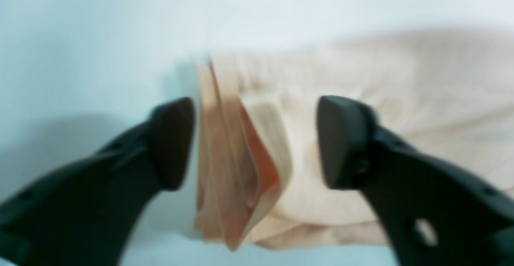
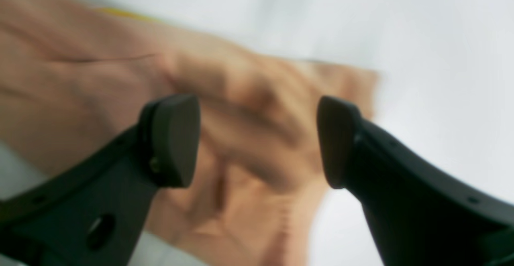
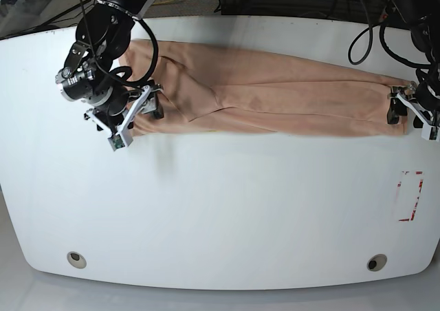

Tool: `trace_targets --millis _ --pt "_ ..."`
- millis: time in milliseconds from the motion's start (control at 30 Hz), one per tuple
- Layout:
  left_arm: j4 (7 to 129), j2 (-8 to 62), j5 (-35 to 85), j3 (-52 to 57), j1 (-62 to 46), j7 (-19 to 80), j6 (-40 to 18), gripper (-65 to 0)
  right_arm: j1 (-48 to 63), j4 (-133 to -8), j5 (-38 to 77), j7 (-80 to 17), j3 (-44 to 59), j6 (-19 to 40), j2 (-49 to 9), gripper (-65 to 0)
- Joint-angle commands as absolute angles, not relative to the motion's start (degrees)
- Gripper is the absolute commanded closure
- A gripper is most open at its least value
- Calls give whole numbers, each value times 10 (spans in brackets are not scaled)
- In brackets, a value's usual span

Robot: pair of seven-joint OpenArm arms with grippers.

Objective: Fold the T-shirt properly
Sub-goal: 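Adjust the folded shirt end with the right gripper, pressing it flat, then grasp the strip end with the left gripper and fold it toward the right gripper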

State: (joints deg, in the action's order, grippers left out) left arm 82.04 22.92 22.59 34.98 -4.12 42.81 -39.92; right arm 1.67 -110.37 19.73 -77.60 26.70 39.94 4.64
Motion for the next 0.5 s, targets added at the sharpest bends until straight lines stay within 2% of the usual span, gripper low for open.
trace_targets --millis 0,200,467 --pt "852 240 255 367 -37 425 -400 -518 17 -1083 197 -772 251 400 54 -438" --pt "850 240 285 433 -31 502 -400 -529 27 -986 189 -695 211 400 31 -438" --pt "785 240 286 442 -31 510 -400 -531 14 -873 174 -603 174 400 -8 -438"
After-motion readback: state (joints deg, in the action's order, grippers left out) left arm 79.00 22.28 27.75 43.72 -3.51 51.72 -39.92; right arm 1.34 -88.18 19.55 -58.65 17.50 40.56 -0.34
